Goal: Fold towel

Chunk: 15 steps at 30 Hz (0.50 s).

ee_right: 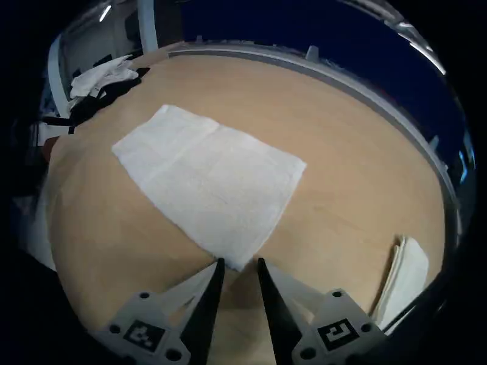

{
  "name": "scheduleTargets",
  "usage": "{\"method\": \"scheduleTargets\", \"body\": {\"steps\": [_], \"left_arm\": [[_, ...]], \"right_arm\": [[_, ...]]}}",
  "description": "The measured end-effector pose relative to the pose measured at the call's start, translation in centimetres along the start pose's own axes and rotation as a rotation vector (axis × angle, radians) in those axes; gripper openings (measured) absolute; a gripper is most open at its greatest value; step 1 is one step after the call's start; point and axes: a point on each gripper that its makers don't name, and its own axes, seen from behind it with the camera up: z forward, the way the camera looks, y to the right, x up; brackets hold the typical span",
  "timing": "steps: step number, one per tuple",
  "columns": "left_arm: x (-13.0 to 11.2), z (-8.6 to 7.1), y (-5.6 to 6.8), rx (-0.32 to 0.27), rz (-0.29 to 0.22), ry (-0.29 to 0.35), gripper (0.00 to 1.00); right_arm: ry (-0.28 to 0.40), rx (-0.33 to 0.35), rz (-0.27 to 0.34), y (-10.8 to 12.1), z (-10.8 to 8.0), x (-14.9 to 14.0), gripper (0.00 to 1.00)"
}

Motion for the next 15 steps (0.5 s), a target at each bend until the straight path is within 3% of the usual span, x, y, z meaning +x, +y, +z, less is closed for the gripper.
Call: {"method": "scheduleTargets", "body": {"steps": [12, 14, 15], "left_arm": [[-0.32, 0.06, 0.53, -0.012, 0.005, -0.002, 0.98], [-0.35, 0.08, 0.61, -0.014, 0.002, -0.002, 0.98], [-0.37, 0.09, 0.65, -0.016, 0.001, -0.002, 0.98]], "right_arm": [[0.001, 0.004, -0.004, -0.16, 0.02, 0.14, 0.25], [0.005, 0.004, 0.001, -0.1, -0.03, 0.29, 0.21], [0.007, 0.003, 0.003, -0.03, -0.05, 0.36, 0.13]]}}
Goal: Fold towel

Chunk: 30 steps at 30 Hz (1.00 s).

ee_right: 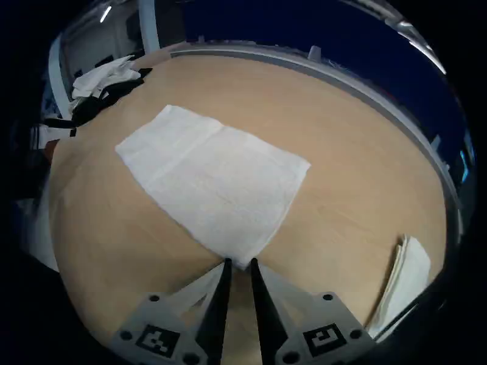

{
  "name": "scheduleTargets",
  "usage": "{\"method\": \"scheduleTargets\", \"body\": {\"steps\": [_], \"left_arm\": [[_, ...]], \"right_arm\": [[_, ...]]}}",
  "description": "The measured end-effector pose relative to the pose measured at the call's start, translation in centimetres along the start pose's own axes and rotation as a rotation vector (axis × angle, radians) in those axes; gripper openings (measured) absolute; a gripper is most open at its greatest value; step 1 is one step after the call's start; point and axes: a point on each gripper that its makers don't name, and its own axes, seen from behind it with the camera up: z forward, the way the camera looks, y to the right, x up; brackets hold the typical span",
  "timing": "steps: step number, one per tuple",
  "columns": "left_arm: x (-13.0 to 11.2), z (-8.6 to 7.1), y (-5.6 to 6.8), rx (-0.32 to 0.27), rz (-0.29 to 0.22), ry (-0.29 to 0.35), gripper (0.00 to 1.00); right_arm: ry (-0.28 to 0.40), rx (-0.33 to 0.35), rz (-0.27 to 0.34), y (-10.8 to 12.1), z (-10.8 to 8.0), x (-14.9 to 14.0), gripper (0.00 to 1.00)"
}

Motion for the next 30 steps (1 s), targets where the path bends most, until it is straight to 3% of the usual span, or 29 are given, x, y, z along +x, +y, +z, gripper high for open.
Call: {"method": "scheduleTargets", "body": {"steps": [2, 18, 24, 30], "left_arm": [[0.0, 0.0, 0.1, 0.0, 0.0, 0.0, 0.98], [0.2, 0.1, 0.4, -0.006, 0.01, 0.0, 0.98], [0.5, -0.1, 0.4, -0.007, 0.011, 0.004, 0.98], [0.9, -0.3, 0.2, -0.01, 0.005, 0.013, 0.98]], "right_arm": [[0.004, -0.02, 0.004, 0.5, 0.0, -0.1, 0.05], [0.016, -0.025, 0.003, 0.4, -0.4, 0.1, 0.04], [0.065, -0.033, -0.009, 0.2, -1.7, 2.5, 0.04], [0.142, -0.043, -0.041, -0.2, -3.5, 7.0, 0.04]]}}
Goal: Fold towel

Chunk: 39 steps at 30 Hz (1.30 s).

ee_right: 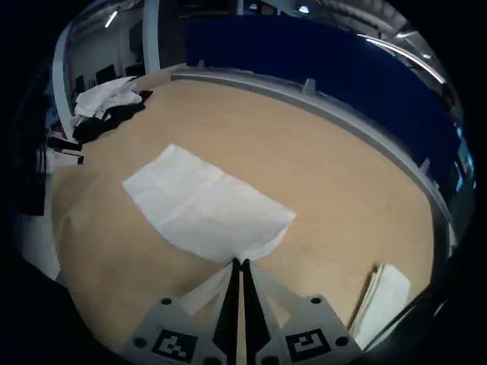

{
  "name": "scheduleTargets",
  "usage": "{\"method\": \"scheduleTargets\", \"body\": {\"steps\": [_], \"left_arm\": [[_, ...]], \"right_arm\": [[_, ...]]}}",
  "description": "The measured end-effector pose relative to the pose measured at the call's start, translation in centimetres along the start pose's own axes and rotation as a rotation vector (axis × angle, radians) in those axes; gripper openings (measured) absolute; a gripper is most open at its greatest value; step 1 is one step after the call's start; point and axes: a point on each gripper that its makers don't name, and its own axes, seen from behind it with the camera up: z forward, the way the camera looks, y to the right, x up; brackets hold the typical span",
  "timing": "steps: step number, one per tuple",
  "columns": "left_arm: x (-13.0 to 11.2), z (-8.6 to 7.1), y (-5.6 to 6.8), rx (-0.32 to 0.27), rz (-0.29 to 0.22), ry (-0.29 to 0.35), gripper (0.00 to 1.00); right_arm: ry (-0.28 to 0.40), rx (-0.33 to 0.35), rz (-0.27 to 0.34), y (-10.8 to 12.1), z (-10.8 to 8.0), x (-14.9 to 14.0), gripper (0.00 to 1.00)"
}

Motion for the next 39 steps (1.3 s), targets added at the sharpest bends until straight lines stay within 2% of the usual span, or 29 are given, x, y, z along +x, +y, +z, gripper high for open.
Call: {"method": "scheduleTargets", "body": {"steps": [6, 14, 18, 23, 30, 35, 39], "left_arm": [[0.2, -0.2, -0.3, -0.001, -0.005, 0.008, 0.98], [0.6, -0.3, -0.2, -0.009, -0.011, 0.018, 0.98], [0.7, -0.5, -0.3, -0.009, -0.012, 0.023, 0.98], [0.6, -0.8, -0.5, -0.005, -0.022, 0.031, 0.98], [0.0, -1.2, -0.9, 0.007, -0.054, 0.044, 0.98], [-0.7, -1.6, -1.2, 0.013, -0.069, 0.048, 0.98], [-1.5, -1.9, -1.5, 0.021, -0.089, 0.043, 0.98]], "right_arm": [[0.051, 0.004, -0.041, -0.5, -0.5, 4.0, 0.04], [0.053, 0.013, -0.081, -1.3, -0.4, 5.6, 0.04], [0.065, 0.034, -0.105, -2.4, 0.0, 7.0, 0.04], [0.089, 0.085, -0.156, -5.6, 1.3, 9.8, 0.03], [0.09, 0.184, -0.227, -12.3, 4.9, 12.3, 0.03], [0.052, 0.261, -0.243, -17.3, 8.3, 11.2, 0.03], [-0.008, 0.323, -0.217, -20.4, 11.3, 8.6, 0.03]]}}
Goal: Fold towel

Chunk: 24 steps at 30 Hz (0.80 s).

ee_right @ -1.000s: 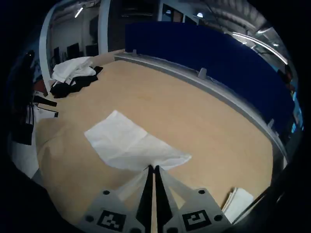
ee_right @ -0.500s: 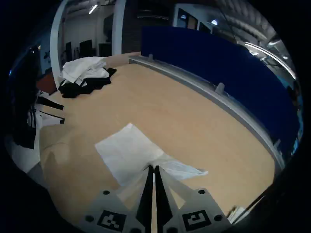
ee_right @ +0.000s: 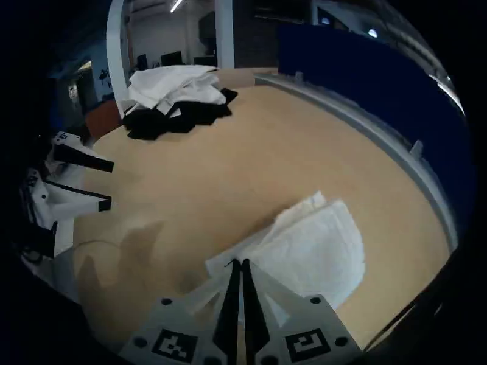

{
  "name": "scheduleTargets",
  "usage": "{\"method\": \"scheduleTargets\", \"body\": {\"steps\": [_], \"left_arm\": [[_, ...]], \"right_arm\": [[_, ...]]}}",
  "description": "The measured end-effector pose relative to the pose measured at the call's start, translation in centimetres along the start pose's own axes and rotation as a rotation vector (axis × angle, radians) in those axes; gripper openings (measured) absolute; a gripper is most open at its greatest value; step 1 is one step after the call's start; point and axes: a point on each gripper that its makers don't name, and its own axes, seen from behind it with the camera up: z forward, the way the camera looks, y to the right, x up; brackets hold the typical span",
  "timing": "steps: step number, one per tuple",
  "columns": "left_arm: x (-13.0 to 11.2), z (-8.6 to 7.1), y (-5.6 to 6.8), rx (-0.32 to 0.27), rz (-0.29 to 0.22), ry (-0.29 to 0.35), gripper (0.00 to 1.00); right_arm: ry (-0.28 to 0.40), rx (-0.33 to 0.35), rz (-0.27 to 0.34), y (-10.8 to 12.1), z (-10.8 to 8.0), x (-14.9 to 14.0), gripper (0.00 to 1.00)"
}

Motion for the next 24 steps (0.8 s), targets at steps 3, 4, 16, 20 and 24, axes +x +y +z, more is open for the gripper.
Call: {"method": "scheduleTargets", "body": {"steps": [3, 4, 16, 20, 24], "left_arm": [[-0.5, -0.2, -0.4, 0.004, -0.015, -0.004, 0.98], [-0.6, -0.3, -0.5, 0.005, -0.019, -0.005, 0.98], [-0.7, -0.2, -0.9, 0.01, -0.016, -0.011, 0.98], [-0.5, -0.1, -0.8, 0.009, -0.008, -0.01, 0.98], [-0.4, 0.0, -0.6, 0.007, -0.004, -0.013, 0.98]], "right_arm": [[-0.023, 0.023, 0.025, -0.7, 1.3, -1.1, 0.03], [-0.026, 0.025, 0.026, -0.7, 1.4, -1.3, 0.03], [-0.009, 0.027, 0.001, -0.4, 0.3, -1.0, 0.62], [0.018, 0.009, -0.004, 0.1, -0.5, -0.5, 0.91], [0.035, -0.021, 0.003, 1.0, -1.4, -0.6, 0.94]]}}
